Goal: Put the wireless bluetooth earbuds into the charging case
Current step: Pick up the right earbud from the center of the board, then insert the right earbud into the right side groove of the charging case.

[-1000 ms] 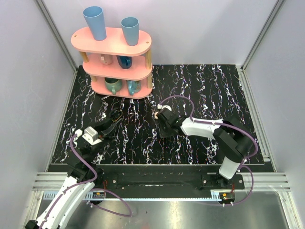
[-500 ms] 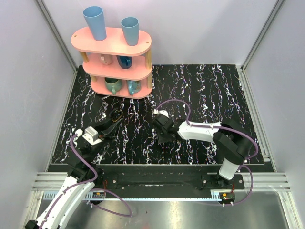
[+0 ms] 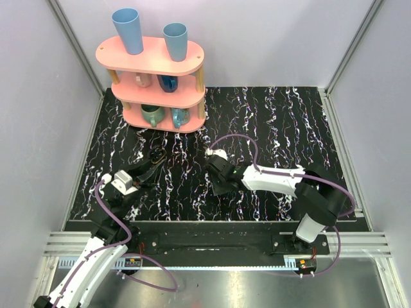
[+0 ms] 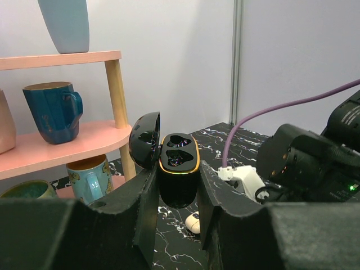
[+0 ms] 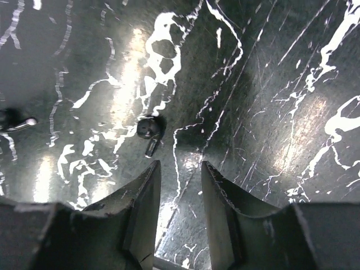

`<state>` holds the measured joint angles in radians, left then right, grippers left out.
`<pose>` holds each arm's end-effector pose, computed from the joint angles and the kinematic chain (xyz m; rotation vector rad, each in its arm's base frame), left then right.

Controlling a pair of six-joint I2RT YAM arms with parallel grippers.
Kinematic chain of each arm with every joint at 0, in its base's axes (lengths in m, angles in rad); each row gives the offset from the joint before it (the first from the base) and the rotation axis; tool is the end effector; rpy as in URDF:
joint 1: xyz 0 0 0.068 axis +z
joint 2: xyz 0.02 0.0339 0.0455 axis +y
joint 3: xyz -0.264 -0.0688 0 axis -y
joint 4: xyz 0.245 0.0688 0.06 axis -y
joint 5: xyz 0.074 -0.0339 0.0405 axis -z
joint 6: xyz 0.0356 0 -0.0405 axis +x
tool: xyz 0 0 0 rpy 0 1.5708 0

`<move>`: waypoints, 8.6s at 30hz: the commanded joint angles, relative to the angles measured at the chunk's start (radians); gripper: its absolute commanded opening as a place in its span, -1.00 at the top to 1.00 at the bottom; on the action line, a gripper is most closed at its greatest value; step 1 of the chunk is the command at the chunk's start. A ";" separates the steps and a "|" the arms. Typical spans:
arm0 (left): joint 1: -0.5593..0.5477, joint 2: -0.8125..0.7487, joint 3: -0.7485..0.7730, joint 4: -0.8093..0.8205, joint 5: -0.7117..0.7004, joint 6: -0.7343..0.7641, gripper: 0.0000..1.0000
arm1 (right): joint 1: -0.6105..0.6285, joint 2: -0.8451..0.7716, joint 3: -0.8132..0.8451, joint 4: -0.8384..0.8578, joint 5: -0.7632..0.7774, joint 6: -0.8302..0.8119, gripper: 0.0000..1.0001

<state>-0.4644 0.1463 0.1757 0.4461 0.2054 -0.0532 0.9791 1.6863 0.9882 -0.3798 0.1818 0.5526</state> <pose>0.0850 -0.0507 0.2690 0.4095 1.0464 -0.5753 0.1884 0.2689 0.1682 -0.5012 2.6014 0.2878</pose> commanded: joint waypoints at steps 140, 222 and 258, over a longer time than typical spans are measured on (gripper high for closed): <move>0.000 0.021 0.047 0.034 0.032 0.000 1.00 | 0.058 0.222 0.155 -0.131 0.110 -0.003 0.19; 0.001 0.312 0.278 -0.076 0.146 -0.172 1.00 | 0.213 -0.235 0.271 0.647 0.081 -0.872 0.63; 0.000 0.263 0.251 -0.046 0.094 -0.169 1.00 | 0.227 -0.266 0.228 0.608 0.050 -0.824 0.60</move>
<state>-0.4644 0.4248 0.4110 0.2905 0.3275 -0.2115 1.1950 1.4445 1.2194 0.2638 0.2703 -0.3088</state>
